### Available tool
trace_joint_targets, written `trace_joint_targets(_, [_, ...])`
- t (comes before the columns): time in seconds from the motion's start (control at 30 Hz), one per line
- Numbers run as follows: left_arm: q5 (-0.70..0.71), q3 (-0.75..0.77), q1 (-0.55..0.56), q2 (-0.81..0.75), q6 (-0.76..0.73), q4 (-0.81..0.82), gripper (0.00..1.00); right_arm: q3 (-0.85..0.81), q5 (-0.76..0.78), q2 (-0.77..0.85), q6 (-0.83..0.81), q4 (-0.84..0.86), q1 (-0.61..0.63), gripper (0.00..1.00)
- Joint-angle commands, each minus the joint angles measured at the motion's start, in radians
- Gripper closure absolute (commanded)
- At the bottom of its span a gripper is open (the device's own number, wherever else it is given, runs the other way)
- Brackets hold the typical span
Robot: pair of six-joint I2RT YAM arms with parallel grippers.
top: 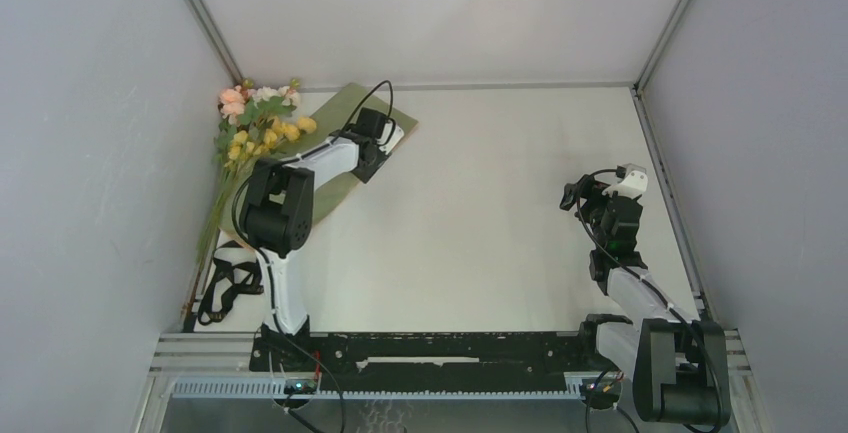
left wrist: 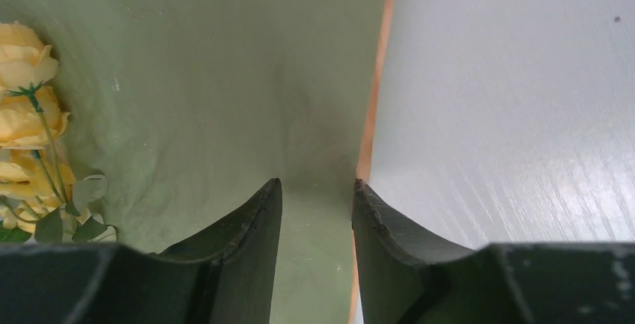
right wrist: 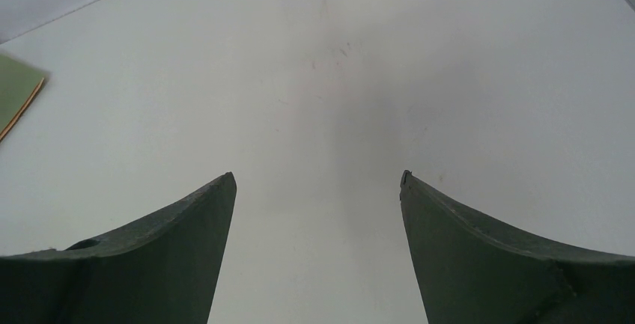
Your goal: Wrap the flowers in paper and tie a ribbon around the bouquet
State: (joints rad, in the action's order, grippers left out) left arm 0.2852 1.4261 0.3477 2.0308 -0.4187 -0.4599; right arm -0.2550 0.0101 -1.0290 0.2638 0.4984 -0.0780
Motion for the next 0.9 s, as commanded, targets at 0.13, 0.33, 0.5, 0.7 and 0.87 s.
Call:
trace_joint_targets(0.13, [0.117,0.102,0.019,0.048,0.002,-0.003,0.69,-0.013,0.001,0.005,-0.003,0.043,0.004,0.1])
trace_joint_targets(0.33, [0.178,0.122,0.02,0.072,-0.006,-0.01,0.99,-0.013,0.001,0.009,-0.003,0.041,0.004,0.1])
trace_joint_targets(0.5, [0.147,0.103,0.02,-0.008,0.035,-0.017,1.0,-0.011,0.029,0.02,0.009,0.037,0.004,0.09])
trace_joint_targets(0.7, [-0.05,0.062,0.041,-0.248,0.098,-0.109,1.0,-0.024,0.155,0.081,0.094,0.028,0.02,0.02])
trace_joint_targets(0.87, [-0.217,0.015,0.105,-0.412,0.126,-0.188,1.0,-0.112,-0.165,0.189,0.11,-0.165,0.017,0.06])
